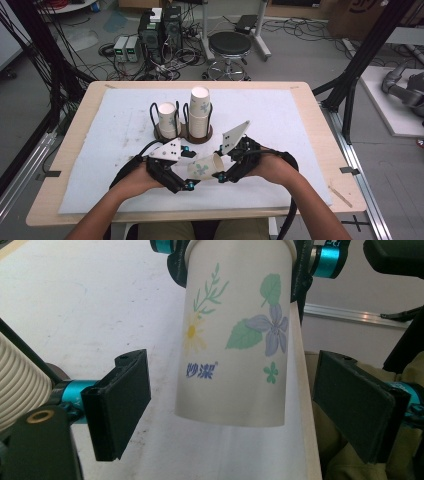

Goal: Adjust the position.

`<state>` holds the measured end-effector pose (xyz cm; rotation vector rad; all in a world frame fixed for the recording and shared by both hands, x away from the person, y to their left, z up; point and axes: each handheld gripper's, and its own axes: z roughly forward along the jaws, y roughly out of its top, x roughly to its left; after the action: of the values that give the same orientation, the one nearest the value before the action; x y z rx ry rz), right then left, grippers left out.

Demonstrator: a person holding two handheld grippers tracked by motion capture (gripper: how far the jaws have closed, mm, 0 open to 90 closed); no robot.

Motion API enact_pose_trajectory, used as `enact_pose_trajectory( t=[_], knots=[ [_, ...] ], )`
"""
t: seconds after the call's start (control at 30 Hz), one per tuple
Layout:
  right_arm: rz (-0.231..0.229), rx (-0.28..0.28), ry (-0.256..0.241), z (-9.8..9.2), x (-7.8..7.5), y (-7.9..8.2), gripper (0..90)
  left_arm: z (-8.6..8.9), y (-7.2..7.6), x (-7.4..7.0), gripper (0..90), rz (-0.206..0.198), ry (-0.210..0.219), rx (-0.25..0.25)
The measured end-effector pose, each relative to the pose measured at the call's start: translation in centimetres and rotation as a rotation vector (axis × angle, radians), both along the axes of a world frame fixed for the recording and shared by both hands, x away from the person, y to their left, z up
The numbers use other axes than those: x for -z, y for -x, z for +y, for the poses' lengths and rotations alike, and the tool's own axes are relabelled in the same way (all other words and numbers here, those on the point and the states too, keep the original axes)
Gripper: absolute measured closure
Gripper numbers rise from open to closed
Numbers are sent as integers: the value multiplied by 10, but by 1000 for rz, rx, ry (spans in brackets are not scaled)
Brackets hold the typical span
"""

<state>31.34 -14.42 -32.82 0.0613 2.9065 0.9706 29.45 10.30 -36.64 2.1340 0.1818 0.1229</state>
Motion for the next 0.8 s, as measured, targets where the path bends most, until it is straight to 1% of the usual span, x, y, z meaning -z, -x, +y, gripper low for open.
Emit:
enact_pose_trajectory(
  t=[0.13, 0.33, 0.47, 0.63, 0.73, 0.8],
  knots=[
    [-5, -11, 43, 7, -3, 0, 333, -2, 0, 0, 160, -6, -22, 5],
    [-8, -28, 93, 15, -6, 0, 333, -5, -1, 2, 163, -4, -44, 12],
    [-21, -25, 132, 20, -6, 1, 333, -7, -1, 4, 167, 0, -61, 15],
    [-11, -39, 164, 26, -6, 1, 333, -11, -1, 7, 172, 4, -76, 21],
    [-13, -42, 189, 29, -5, 1, 333, -12, -1, 8, 179, 6, -87, 25],
    [-10, -44, 200, 31, -4, 1, 333, -13, -1, 9, 184, 13, -87, 25]
  ],
)
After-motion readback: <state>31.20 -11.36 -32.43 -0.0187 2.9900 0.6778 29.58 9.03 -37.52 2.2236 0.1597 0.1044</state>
